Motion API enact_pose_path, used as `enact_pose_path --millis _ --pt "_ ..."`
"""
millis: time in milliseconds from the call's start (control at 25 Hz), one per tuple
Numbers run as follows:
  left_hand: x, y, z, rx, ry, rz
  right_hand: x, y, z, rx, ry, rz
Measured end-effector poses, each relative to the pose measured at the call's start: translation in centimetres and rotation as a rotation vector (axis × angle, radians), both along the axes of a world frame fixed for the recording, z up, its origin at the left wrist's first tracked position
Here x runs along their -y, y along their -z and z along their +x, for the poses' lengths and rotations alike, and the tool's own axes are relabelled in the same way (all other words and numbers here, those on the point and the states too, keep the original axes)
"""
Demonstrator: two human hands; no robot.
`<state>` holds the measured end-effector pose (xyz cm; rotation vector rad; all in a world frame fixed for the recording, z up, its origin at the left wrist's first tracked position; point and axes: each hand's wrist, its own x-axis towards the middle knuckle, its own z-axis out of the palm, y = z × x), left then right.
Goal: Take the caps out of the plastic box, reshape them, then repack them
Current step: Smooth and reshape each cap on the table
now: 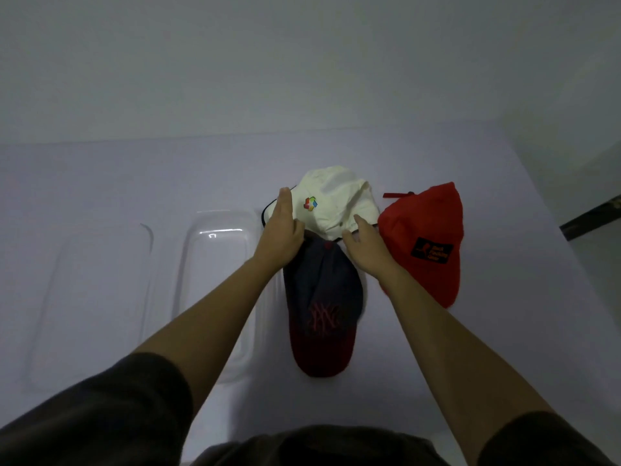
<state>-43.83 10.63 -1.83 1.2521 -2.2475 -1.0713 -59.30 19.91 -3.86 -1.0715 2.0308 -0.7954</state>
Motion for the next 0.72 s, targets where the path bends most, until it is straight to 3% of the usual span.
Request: enact_pose_path --millis 160,280,360,440,560,720 --pt "5.5 2.5 -1.7 0.377 0.114 0.119 3.1 1.0 -0.4 0.052 -0.072 0.147" --pt "7.5 3.9 -3.5 0.516 0.051 0.275 4.5 1.7 -0.6 0.128 0.015 0.155" --pt "8.2 4.4 -4.7 0.61 -0.006 0.339 5.5 2.0 -1.0 0.044 0.079 0.205" --pt "8.6 4.6 -5.3 0.695 0.01 0.284 6.5 2.3 -1.3 -0.066 0.117 0.247" --pt "9.4 4.8 -5.3 0.675 -0.041 0.267 7.8 2.2 -1.3 -0.075 0.197 0.221" --pt "10.6 4.6 -5.1 0.484 -0.091 0.338 8.8 1.1 -1.2 -0.068 0.244 0.065"
